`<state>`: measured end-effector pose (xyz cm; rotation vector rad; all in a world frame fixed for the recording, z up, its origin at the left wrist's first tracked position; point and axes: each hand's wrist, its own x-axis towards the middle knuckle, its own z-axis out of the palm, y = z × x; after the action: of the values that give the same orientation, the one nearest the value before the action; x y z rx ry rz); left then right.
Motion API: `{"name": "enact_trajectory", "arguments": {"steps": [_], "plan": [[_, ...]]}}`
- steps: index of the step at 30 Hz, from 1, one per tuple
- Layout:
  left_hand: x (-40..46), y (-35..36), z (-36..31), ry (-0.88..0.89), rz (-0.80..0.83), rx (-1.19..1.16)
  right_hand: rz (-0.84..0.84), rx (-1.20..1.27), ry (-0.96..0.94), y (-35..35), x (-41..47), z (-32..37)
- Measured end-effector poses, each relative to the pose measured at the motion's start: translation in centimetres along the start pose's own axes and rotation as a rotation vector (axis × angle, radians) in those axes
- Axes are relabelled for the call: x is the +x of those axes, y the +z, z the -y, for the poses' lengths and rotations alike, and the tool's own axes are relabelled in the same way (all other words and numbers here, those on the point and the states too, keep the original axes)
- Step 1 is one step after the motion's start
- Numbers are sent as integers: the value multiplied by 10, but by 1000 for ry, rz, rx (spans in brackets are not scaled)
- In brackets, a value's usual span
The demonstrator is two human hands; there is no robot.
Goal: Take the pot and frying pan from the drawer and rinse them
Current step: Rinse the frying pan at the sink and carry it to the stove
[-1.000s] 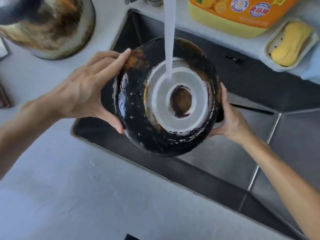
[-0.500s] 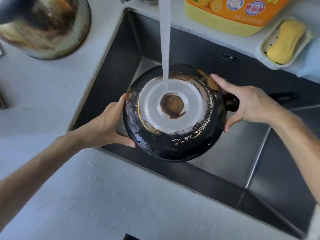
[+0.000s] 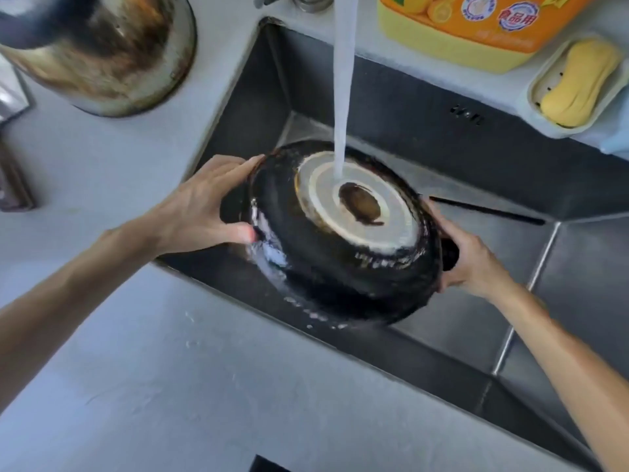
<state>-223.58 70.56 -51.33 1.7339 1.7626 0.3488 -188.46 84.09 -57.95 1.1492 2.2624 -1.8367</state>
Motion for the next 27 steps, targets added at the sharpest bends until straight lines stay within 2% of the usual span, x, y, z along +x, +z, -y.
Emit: {"name": "enact_trajectory", "arguments": {"steps": [2, 4, 6, 8, 10, 13, 16, 20, 24, 27], "plan": [[8, 4, -3, -94, 1, -42, 29, 124, 28, 4, 0, -10], [16, 12, 0, -83, 8, -45, 62, 271, 122, 6, -1, -13], [27, 24, 4, -77, -17, -1, 138, 371, 238, -4, -4, -14], [37, 38, 7, -179, -59, 106, 268, 414, 372, -19, -3, -11], [44, 48, 9, -281, -62, 198, 340, 275, 447, -28, 1, -2], [50, 52, 14, -334, -32, 271, 262, 21, 490, -36, 13, 5], [50, 56, 14, -436, -22, 219, 137, -180, 396, -33, 25, -5], [52, 67, 18, -532, -50, 74, -17, -617, 253, -15, 28, -23], [55, 72, 27, -433, 41, 3, -56, -672, 227, -1, 29, -40], [57, 78, 34, -400, 114, -11, -61, -619, 233, 5, 28, -53]]}}
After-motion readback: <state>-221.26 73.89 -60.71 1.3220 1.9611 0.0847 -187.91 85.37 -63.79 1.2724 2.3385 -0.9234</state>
